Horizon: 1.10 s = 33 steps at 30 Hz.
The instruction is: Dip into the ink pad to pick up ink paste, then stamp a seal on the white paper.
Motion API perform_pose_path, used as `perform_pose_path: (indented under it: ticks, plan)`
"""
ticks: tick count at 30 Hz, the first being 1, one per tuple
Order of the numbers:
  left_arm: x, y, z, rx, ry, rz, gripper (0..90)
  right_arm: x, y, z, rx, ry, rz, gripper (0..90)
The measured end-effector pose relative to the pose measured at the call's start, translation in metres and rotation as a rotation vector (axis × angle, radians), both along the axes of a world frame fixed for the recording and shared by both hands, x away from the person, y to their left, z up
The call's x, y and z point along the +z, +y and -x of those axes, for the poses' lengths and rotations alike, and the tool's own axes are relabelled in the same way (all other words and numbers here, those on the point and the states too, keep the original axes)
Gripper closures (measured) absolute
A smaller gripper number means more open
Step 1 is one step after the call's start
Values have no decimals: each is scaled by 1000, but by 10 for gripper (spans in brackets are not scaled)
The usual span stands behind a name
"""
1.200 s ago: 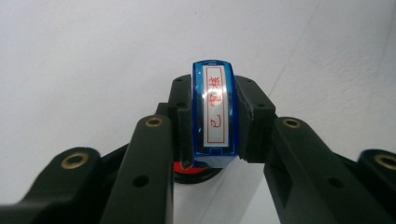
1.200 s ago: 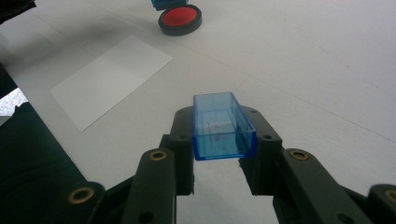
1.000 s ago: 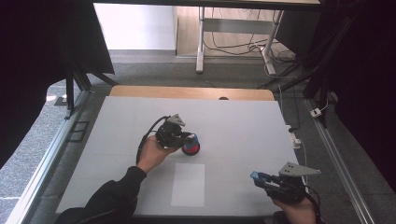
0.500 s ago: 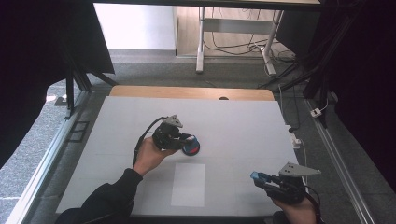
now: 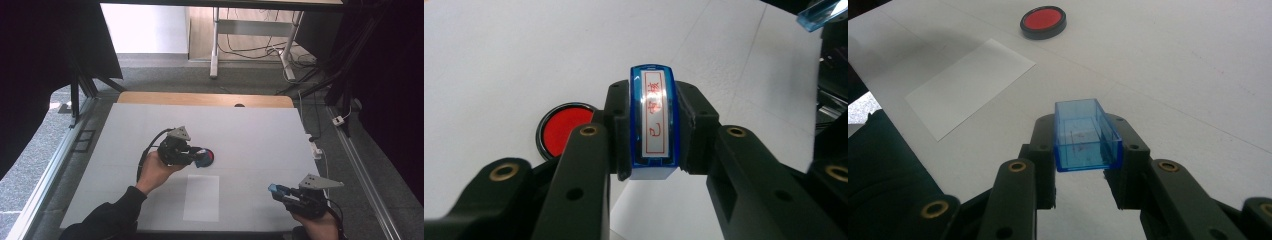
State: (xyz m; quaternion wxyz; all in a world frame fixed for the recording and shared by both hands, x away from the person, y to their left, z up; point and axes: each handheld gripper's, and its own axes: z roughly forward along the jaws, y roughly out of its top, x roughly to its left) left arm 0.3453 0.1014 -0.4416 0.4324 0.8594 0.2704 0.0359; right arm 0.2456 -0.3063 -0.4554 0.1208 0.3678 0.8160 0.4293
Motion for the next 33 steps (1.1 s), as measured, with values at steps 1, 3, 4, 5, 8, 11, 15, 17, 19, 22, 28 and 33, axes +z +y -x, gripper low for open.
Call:
perform_pose_path:
  ticks: [1, 3, 4, 5, 8, 11, 15, 17, 19, 22, 28, 33]
  plan:
    - [1, 1, 2, -3, -1, 3, 702, 0, 0, 0, 0, 0, 0, 681]
    - [2, 2, 5, -9, -5, 5, 702, 0, 0, 0, 0, 0, 0, 681]
    - [2, 3, 7, -11, -5, 4, 702, 0, 0, 0, 1, 0, 0, 681]
    - [3, 3, 8, -13, -7, 6, 702, 0, 0, 0, 1, 0, -1, 681]
    - [4, 5, 13, -18, -7, 15, 702, 0, 0, 0, 4, 1, -3, 681]
    - [4, 5, 17, -24, -6, 18, 702, 0, 0, 0, 5, 2, -2, 681]
    - [5, 5, 23, -35, -7, 17, 702, 0, 0, 0, 5, 1, -3, 681]
    - [6, 5, 26, -41, -9, 15, 702, 0, 0, 0, 5, 2, -2, 681]
    - [6, 4, 28, -46, -6, 15, 702, 0, 0, 0, 5, 2, -1, 681]
    - [6, 4, 31, -53, -5, 15, 702, 0, 0, 0, 3, 1, 2, 681]
    - [5, 3, 36, -60, -3, 9, 702, 0, 0, 0, 5, -1, -7, 681]
    - [2, 2, 39, -65, 2, 3, 702, 0, 0, 0, 6, 1, -2, 681]
